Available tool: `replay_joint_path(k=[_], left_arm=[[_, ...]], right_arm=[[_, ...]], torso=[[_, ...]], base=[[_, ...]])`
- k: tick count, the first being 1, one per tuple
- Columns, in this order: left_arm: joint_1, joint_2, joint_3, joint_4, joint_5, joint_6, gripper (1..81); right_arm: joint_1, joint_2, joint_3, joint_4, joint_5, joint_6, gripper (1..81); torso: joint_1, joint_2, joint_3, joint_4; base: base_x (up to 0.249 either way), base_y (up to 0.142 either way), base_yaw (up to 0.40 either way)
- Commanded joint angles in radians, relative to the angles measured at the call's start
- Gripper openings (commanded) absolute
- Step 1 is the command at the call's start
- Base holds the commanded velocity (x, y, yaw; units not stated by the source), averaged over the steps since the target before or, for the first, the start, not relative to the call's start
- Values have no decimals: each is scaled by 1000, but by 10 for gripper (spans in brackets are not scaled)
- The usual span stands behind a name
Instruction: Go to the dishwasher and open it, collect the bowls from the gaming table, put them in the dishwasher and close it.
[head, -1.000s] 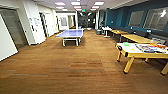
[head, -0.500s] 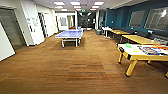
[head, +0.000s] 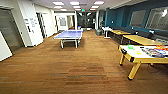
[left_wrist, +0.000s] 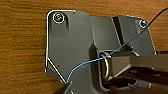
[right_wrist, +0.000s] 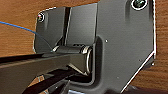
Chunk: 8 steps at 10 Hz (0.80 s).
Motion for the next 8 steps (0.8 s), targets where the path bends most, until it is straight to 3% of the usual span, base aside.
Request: replay_joint_path(k=[1,8], left_arm=[[-33,-6,-2,5,47,3,811],[-33,-6,-2,7,47,3,811]], right_arm=[[39,-4,4,-2,-61,-3,811],[41,-1,2,-3,-61,-3,811]], torso=[[0,0,0,0],[0,0,0,0]], base=[[266,0,0],[274,0,0]])
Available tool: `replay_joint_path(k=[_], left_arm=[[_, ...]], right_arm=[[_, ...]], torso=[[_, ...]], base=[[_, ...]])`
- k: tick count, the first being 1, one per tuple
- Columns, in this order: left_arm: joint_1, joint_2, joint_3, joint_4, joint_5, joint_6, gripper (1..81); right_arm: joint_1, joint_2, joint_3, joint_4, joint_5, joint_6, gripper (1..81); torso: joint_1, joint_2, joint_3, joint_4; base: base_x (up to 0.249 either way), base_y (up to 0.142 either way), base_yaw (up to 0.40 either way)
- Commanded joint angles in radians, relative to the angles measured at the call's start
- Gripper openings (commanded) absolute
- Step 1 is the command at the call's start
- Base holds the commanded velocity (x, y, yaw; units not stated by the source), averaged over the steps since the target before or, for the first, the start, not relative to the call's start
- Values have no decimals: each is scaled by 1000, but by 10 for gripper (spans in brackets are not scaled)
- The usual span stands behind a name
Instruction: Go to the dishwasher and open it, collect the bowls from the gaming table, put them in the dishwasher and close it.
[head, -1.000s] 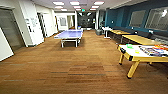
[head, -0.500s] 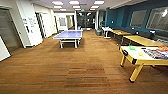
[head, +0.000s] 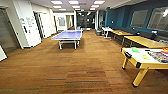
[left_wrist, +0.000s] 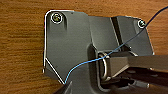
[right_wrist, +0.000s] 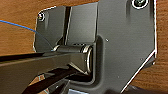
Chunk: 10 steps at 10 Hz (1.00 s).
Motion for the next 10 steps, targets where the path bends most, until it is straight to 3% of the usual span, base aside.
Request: replay_joint_path(k=[1,6,10], left_arm=[[-30,-10,-2,7,47,3,811],[-30,-9,-2,11,57,3,811],[-32,-7,-2,8,60,3,811]], right_arm=[[42,-2,3,-3,-62,-2,811],[41,1,-1,-3,-62,-2,811],[39,2,-6,-2,-62,-2,811]], torso=[[0,0,0,0],[1,0,0,0],[2,1,0,0]], base=[[275,0,0],[251,0,0],[57,0,0]])
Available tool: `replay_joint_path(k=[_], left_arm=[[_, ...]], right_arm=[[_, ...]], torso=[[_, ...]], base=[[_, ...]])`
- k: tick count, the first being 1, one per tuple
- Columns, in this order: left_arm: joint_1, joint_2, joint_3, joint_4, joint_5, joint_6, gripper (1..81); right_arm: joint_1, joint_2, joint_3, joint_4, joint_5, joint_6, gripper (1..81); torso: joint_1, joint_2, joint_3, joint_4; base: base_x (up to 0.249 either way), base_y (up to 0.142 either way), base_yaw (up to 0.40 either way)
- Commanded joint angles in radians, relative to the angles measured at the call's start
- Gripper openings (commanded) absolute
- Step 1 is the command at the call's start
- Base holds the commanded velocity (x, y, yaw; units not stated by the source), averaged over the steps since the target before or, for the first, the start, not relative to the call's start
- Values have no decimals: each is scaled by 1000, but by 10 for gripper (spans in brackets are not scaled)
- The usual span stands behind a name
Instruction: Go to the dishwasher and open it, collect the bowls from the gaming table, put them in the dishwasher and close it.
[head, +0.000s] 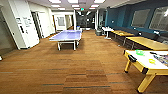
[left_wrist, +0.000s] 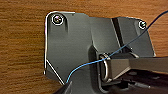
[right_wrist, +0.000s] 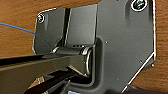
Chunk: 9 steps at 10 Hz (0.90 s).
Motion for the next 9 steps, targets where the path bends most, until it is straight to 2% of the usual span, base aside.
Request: replay_joint_path(k=[1,9], left_arm=[[-22,-7,-2,6,52,3,811],[-23,-15,-2,13,52,5,811]], right_arm=[[36,-2,1,-2,-62,-3,811],[37,0,1,-2,-62,-3,811]], torso=[[0,0,0,0],[-1,0,0,0]], base=[[0,0,0],[0,0,0]])
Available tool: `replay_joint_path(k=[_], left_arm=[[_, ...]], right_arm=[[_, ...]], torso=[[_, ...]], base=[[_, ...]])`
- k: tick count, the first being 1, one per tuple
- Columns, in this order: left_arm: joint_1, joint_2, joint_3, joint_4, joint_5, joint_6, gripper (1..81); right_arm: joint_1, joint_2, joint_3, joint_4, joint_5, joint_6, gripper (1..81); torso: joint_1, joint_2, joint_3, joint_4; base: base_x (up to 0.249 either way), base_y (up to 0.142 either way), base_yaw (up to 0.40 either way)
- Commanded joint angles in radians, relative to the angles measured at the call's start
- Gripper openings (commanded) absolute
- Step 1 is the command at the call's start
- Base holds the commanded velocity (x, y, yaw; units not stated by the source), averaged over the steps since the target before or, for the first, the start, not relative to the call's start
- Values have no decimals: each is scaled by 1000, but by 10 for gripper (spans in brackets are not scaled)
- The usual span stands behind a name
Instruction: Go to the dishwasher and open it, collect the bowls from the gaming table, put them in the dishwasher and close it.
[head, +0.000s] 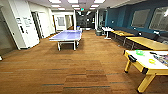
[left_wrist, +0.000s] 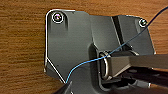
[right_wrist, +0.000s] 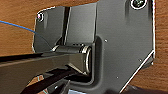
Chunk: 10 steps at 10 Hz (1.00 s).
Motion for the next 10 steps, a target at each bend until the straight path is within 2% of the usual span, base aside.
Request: replay_joint_path(k=[1,3,5,10], left_arm=[[-28,-16,-2,12,48,5,811],[-28,-17,0,15,48,5,811],[-28,-12,-2,38,48,5,811],[-27,-11,-2,35,48,3,811]], right_arm=[[42,0,4,-2,-61,-2,811],[41,0,4,-2,-61,-2,811],[41,0,4,-2,-55,-2,811],[39,3,4,-3,-55,-2,811]], torso=[[0,0,0,0],[0,0,0,0],[0,0,0,0],[0,0,0,0]], base=[[0,0,0],[0,0,-297],[0,0,-400],[0,0,-400]])
